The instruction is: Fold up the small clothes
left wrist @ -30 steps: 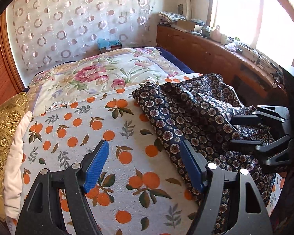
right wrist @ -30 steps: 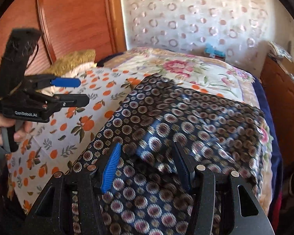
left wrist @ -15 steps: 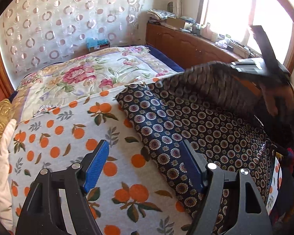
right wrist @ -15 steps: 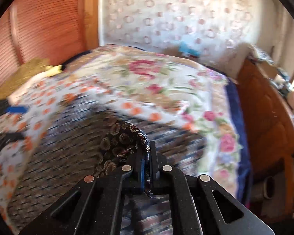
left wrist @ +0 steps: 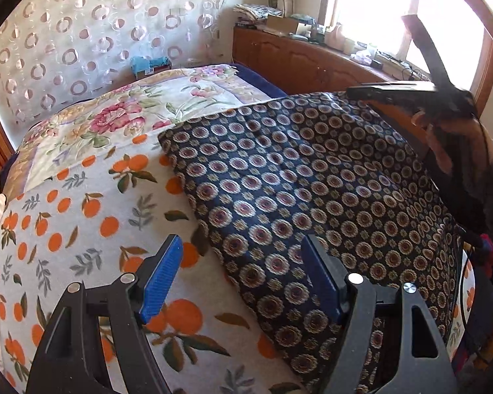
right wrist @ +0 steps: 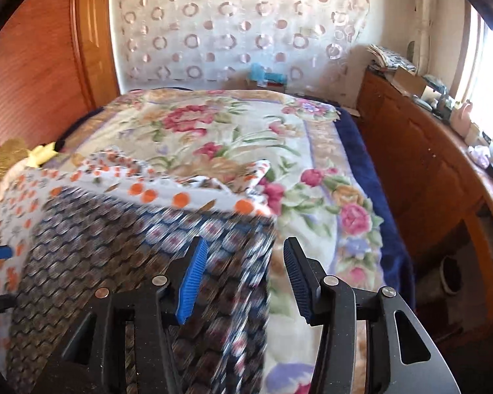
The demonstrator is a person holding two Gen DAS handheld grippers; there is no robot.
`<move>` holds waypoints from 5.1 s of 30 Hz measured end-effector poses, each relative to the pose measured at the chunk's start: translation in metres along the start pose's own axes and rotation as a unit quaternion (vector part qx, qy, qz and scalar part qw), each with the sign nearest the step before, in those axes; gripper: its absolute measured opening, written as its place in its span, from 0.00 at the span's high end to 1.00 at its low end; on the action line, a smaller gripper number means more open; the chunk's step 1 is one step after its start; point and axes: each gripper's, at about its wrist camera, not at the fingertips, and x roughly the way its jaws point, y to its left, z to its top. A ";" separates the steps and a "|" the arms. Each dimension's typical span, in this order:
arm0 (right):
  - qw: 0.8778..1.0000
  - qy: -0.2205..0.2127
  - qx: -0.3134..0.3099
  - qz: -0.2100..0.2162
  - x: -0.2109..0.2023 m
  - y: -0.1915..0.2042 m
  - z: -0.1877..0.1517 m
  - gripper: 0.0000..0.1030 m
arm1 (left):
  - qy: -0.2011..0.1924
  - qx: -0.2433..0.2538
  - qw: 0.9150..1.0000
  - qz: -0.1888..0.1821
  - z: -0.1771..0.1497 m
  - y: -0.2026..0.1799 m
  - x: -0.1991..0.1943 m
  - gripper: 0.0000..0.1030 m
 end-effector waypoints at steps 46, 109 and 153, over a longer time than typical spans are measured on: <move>0.996 0.022 0.090 -0.007 -0.105 -0.009 -0.183 0.52 | -0.001 -0.018 1.000 0.017 -0.109 -0.076 -0.051 0.61; 0.994 -0.095 0.046 -0.038 -0.034 -0.017 -0.003 0.31 | -0.046 -0.069 0.997 0.008 0.064 0.050 0.023 0.29; 0.997 0.018 0.065 0.028 0.004 -0.034 -0.034 0.37 | 0.007 -0.097 0.995 0.011 0.046 0.036 0.068 0.29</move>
